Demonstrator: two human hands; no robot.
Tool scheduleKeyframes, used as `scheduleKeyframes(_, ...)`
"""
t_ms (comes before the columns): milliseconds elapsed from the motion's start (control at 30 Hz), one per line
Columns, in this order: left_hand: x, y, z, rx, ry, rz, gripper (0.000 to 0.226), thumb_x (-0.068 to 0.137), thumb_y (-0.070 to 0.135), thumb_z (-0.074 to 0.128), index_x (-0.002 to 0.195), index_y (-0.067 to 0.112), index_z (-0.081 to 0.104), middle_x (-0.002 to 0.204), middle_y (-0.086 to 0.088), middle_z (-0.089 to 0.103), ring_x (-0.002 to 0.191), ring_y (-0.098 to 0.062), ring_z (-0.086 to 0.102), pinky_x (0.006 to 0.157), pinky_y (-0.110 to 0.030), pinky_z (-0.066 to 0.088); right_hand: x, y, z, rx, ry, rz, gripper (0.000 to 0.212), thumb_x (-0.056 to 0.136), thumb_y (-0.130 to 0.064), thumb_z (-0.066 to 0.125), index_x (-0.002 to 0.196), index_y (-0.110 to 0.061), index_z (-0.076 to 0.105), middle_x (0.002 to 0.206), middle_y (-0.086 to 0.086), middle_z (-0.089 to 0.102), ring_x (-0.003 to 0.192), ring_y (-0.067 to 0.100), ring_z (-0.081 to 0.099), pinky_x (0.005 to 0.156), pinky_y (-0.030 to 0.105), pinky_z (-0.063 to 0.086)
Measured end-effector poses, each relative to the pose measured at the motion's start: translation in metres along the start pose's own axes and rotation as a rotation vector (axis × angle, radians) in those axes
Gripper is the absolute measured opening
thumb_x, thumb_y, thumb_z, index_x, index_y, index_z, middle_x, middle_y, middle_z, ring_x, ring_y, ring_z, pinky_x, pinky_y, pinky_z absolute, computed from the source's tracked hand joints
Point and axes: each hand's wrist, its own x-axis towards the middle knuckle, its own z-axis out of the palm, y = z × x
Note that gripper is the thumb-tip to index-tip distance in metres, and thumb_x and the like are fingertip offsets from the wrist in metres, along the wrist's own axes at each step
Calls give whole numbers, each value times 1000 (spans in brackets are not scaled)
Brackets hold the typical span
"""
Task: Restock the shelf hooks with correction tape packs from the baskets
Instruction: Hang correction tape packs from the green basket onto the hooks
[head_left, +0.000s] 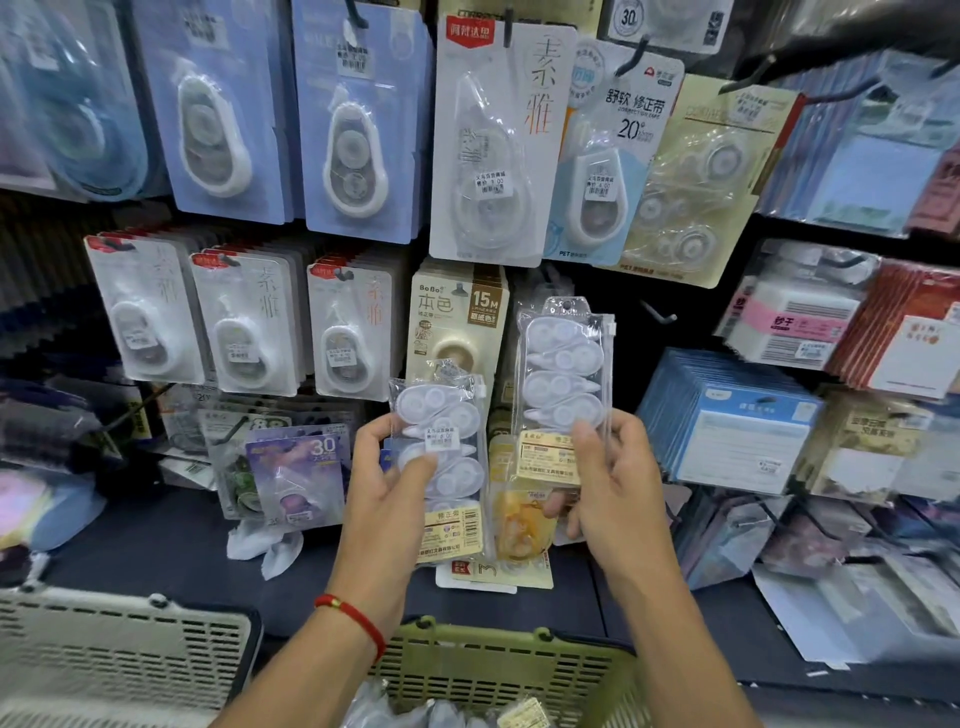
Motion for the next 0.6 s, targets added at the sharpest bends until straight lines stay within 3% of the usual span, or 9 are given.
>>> scheduleKeyframes(167, 0, 2, 0, 20, 16, -25, 41, 104, 14, 59, 107, 56, 59, 94, 12, 81, 84, -3, 76, 72, -27, 53, 2, 0, -2, 50, 0, 14, 17, 107, -38, 55, 115, -23, 56, 91, 11, 73, 49, 21, 64, 36, 30, 43)
scheduleKeyframes(300, 0, 3, -1, 25, 23, -17, 41, 104, 15, 59, 108, 55, 59, 92, 11, 81, 84, -6, 77, 65, -19, 55, 2, -3, -2, 114, 7, 39, 26, 105, -39, 58, 120, -17, 59, 89, 18, 73, 46, 19, 63, 37, 28, 45)
scheduleKeyframes(467, -2, 5, -1, 1, 25, -5, 40, 103, 12, 58, 110, 51, 60, 91, 8, 81, 80, -7, 77, 59, -16, 56, 5, 1, -2, 178, 11, 22, 37, 103, -45, 58, 126, -16, 62, 92, 13, 76, 57, 26, 71, 46, 25, 53)
scheduleKeyframes(533, -2, 5, -1, 5, 24, -6, 46, 103, 9, 57, 107, 54, 60, 91, 6, 82, 79, -9, 77, 59, -17, 57, 9, 9, -4, 122, 25, 110, 41, 105, -44, 57, 133, -15, 57, 101, 11, 76, 65, 28, 76, 51, 29, 59)
scheduleKeyframes(600, -1, 4, -1, 25, 22, -6, 52, 101, 3, 55, 108, 54, 60, 93, 5, 82, 80, -9, 77, 63, -20, 59, 12, 21, -9, -138, 38, 234, 49, 106, -42, 57, 145, -14, 47, 109, 5, 72, 76, 27, 79, 63, 38, 65)
